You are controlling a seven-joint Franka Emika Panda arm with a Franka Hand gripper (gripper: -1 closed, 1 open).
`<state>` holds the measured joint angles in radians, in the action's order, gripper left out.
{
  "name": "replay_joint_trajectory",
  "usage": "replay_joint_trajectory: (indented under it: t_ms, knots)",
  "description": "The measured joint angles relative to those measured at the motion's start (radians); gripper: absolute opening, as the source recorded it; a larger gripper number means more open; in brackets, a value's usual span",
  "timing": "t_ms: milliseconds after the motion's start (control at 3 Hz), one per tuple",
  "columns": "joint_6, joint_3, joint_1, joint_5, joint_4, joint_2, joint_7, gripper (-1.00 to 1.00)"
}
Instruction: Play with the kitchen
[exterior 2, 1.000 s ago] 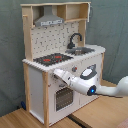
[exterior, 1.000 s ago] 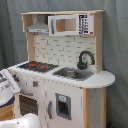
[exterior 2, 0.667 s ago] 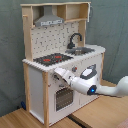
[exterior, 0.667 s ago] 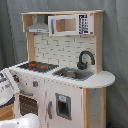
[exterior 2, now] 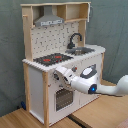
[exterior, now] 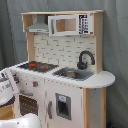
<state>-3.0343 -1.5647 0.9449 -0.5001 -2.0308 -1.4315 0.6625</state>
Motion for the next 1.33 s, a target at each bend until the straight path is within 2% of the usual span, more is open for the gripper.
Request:
replay_joint_trajectory:
  t_ms: [333, 667, 1333]
  knots:
    - [-0.003, -0.001, 0.0, 0.0, 0.0, 0.0, 0.001, 1.0]
    - [-0.048, 0.03, -0.006, -0.004, 0.004, -0.002, -0.098, 1.0]
    - [-0.048, 0.031, -0.043, -0.009, -0.07, -0.003, -0.296, 1.0]
